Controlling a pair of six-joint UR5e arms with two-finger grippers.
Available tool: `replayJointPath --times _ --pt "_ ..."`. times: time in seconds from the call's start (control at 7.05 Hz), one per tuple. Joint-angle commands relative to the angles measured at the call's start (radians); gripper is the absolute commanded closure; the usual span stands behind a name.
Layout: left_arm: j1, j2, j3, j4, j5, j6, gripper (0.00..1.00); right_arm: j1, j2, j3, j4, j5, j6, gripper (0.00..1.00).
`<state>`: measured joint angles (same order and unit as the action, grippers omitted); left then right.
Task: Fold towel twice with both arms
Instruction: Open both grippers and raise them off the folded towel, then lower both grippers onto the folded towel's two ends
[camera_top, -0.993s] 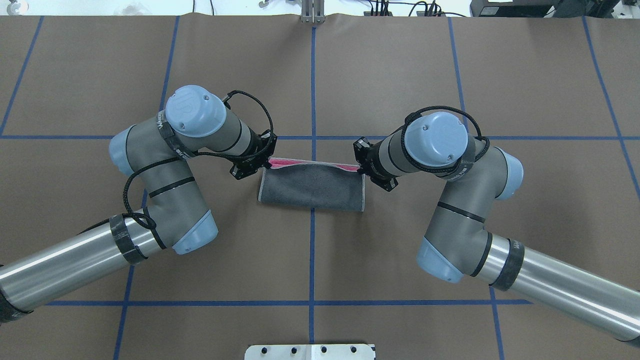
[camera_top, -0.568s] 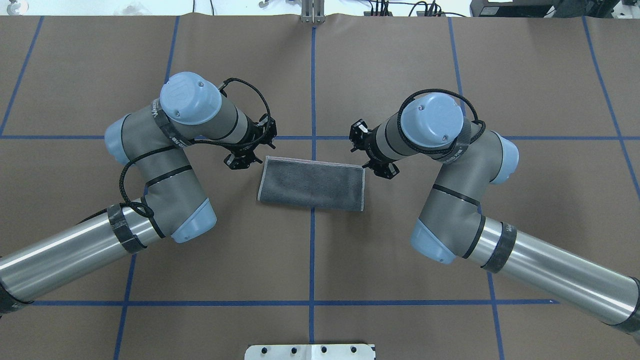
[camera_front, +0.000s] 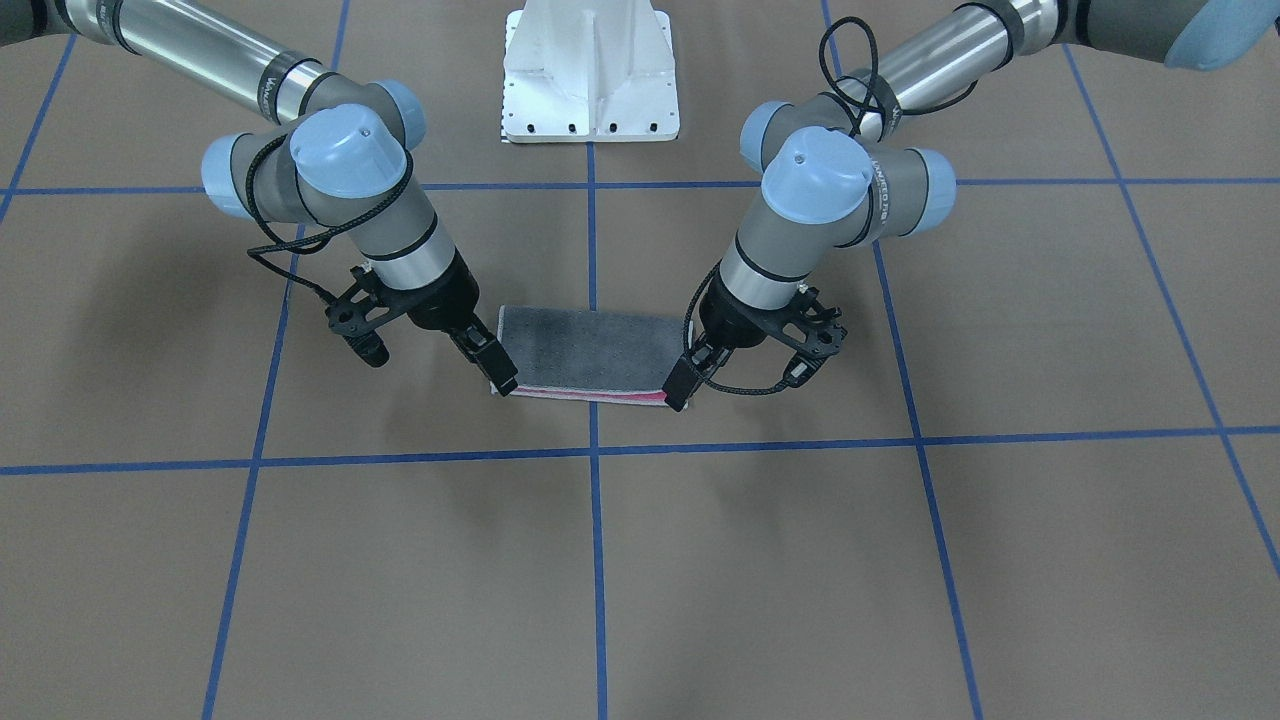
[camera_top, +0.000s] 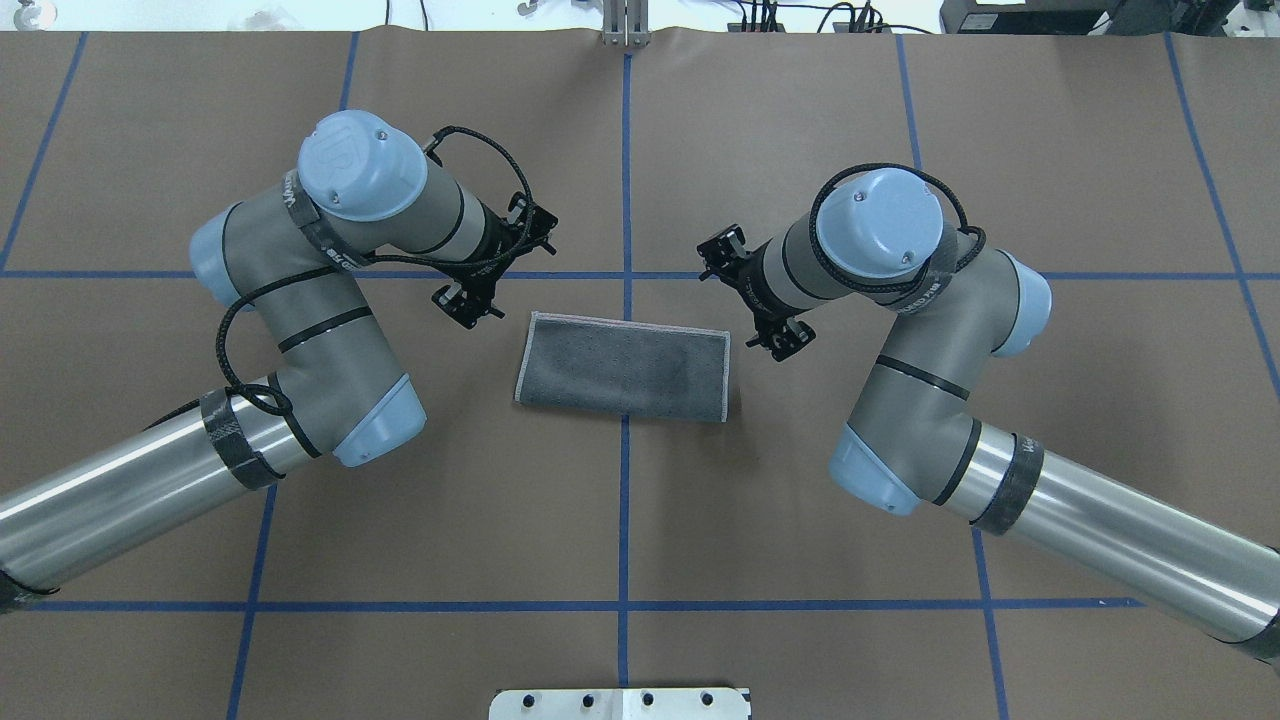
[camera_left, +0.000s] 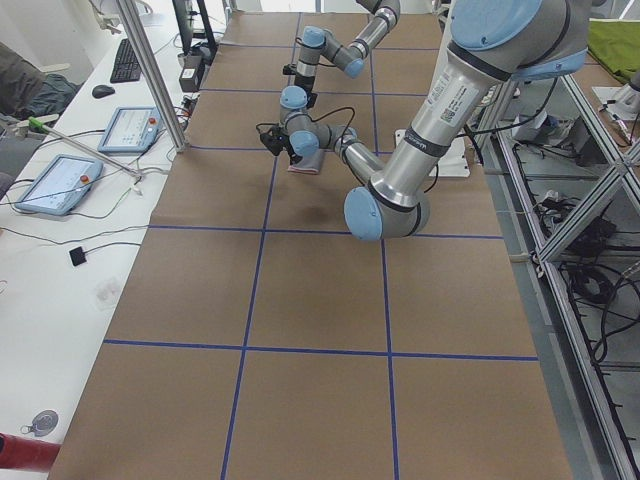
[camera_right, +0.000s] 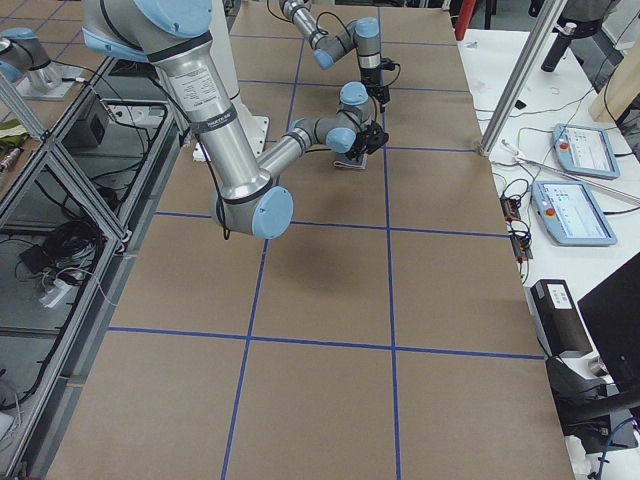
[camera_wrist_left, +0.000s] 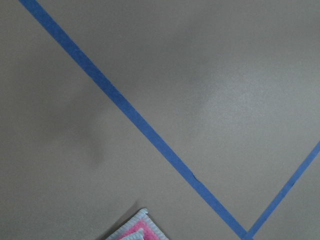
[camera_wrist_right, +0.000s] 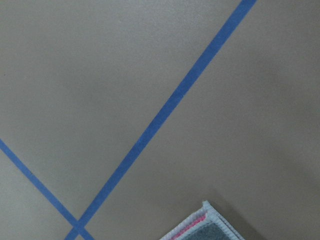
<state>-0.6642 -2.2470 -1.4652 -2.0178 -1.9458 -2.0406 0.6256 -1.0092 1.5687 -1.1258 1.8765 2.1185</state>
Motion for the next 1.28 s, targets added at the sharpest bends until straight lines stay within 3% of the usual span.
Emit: replayJointPath --times 0.0,0.57,1.14 --pt "0.050 0.003 -0.020 0.001 0.007 -0.064 0.00 -0.001 -0.005 0.017 -0.002 0.001 0.001 0.00" --pt "0.054 0.027 -0.056 0.016 0.005 -0.064 0.00 -0.089 -0.025 0.057 -0.005 -0.056 0.014 0.00" --pt "0.130 0.063 -0.049 0.017 0.016 -0.085 0.06 -0.072 -0.031 0.076 -0.009 -0.019 0.009 0.00"
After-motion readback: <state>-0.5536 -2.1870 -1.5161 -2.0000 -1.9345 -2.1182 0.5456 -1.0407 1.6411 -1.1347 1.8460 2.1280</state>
